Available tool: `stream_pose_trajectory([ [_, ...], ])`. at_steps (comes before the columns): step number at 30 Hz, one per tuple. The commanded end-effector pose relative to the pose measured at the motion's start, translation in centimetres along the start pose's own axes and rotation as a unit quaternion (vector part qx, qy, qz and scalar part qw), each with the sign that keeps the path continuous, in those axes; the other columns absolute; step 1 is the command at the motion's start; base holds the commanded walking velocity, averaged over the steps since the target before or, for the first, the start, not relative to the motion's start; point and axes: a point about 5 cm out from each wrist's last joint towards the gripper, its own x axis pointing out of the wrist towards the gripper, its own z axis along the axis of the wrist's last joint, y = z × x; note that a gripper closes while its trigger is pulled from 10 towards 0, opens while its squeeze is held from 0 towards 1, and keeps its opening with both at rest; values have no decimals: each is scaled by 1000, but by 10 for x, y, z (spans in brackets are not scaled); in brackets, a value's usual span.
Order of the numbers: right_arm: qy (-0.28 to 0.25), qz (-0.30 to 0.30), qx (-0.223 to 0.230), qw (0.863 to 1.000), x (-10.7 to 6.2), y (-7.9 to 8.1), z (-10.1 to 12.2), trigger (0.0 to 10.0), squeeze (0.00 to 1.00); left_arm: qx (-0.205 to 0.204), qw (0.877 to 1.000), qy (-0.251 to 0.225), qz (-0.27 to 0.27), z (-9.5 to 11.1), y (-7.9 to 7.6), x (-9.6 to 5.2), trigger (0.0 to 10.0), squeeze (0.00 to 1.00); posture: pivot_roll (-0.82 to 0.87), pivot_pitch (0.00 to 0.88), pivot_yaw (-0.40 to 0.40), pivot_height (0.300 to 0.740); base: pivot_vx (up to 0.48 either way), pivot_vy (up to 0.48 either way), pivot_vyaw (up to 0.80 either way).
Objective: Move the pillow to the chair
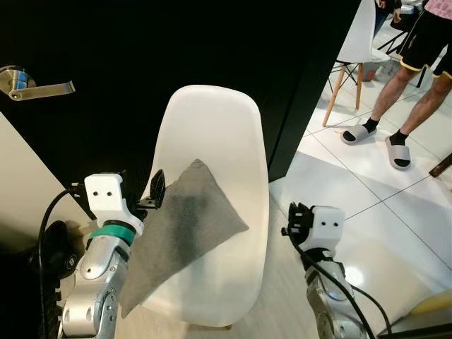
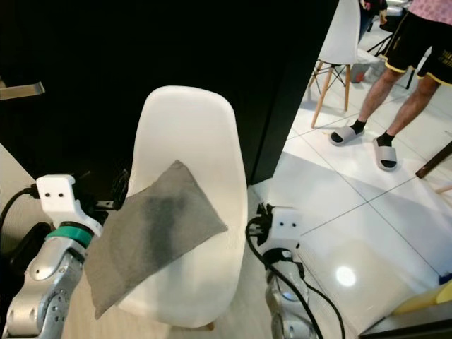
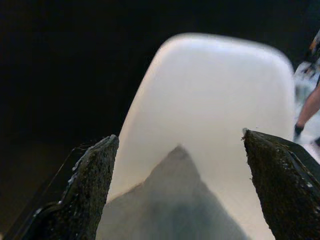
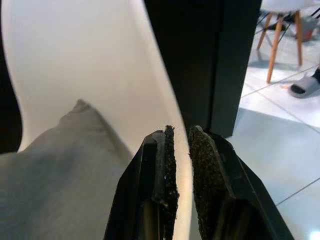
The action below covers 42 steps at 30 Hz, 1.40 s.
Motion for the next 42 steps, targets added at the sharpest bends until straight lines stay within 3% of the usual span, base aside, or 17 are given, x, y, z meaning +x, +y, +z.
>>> stream_pose_trajectory([
  [1,37,-6,5,999,-4,-2,-13,10000,0,0,999,44,27,-19,5,-1,10000,0,54,5,38,740,0,0,0],
  [7,42,-7,4,999,-3,-3,-15,10000,0,-7,998,43,34,-19,6,-1,10000,0,57,13,39,740,0,0,0],
  [9,41,-19,0,999,-1,-4,-17,10000,0,25,999,14,37,-15,7,0,10000,0,63,18,40,740,0,0,0],
  [13,43,-26,-6,999,-1,-5,-21,10000,0,35,998,-4,45,-15,9,1,10000,0,63,15,43,740,0,0,0],
  [15,58,-47,-14,997,-4,-13,-31,10000,0,79,991,-7,103,-20,18,1,10000,0,66,9,43,740,0,0,0],
  [16,58,-47,-14,997,-4,-13,-31,10000,0,79,991,-7,103,-20,18,1,10000,0,66,9,43,740,0,0,0],
  [19,75,-59,-21,995,-10,-20,-41,10000,0,80,993,27,87,-34,26,-3,10000,0,64,8,43,740,0,0,0],
  [20,82,-59,-26,995,-14,-23,-44,10000,0,79,995,47,39,-41,27,-10,10000,0,56,8,45,740,0,0,0],
  [24,83,-53,-31,995,-16,-23,-45,10000,0,76,996,40,9,-41,23,-15,10000,0,55,9,45,740,0,0,0],
  [34,67,-29,-27,997,-8,-12,-40,10000,0,66,998,17,12,-42,3,-8,10000,0,48,12,44,740,0,0,-400],
  [42,62,-20,-26,998,-10,-12,-38,10000,0,61,998,16,16,-42,4,-10,10000,0,46,16,45,740,0,0,-600],
])
